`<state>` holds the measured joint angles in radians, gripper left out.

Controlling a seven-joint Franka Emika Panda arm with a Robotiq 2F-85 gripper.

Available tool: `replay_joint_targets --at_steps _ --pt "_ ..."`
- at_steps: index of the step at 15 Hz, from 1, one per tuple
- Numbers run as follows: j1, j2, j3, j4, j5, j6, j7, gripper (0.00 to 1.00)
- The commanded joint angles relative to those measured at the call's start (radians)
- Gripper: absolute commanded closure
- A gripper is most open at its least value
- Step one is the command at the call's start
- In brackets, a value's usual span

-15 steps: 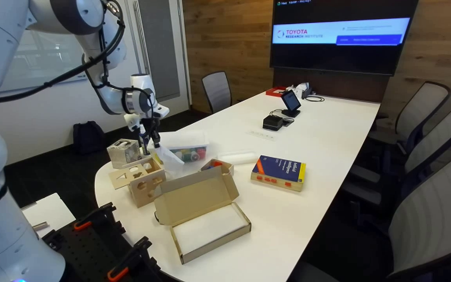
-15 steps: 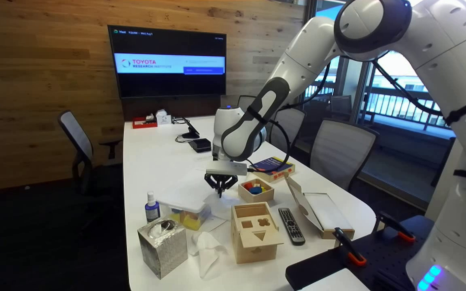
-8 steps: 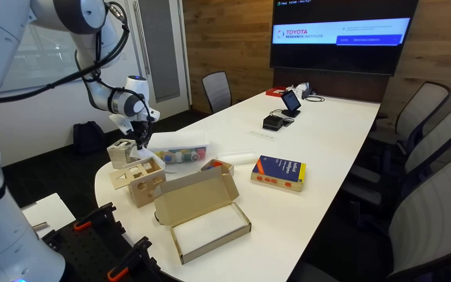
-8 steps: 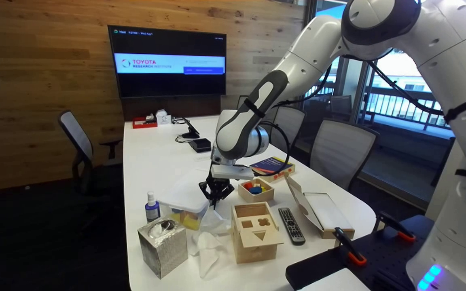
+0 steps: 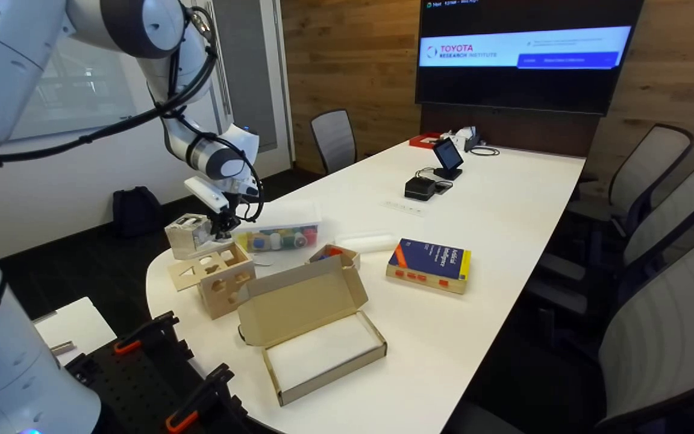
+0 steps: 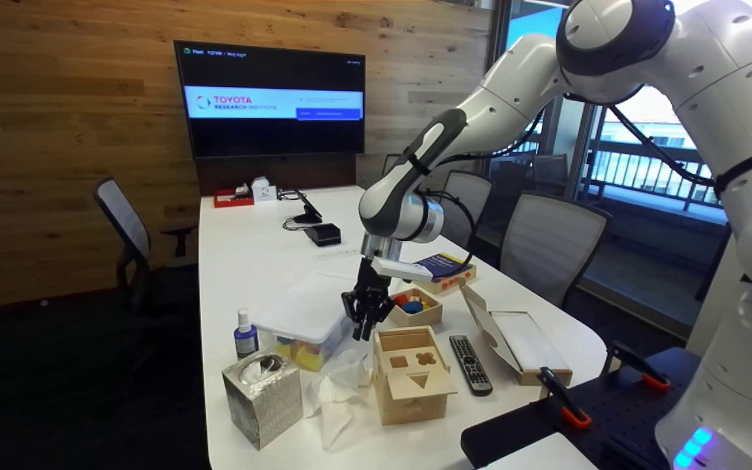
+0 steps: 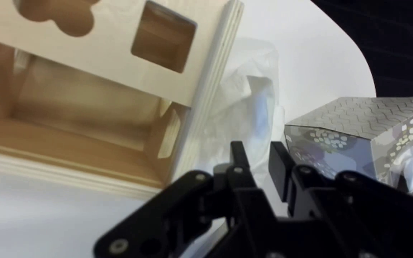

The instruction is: Use a napkin to wipe a spot on the right

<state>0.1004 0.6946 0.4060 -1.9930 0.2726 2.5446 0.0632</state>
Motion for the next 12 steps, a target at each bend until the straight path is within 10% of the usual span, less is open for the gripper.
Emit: replay_joint_targets --at_steps 1,7,12 --pt "-0.012 0.016 -0.015 0.058 0.029 -0.130 -0.090 0.44" --pt "0.076 -0.050 -0.132 0.080 -0.016 -0.200 0.059 0.00" --pt "0.197 -0.154 -0.270 0.048 -0.087 -0.247 0.365 0.00"
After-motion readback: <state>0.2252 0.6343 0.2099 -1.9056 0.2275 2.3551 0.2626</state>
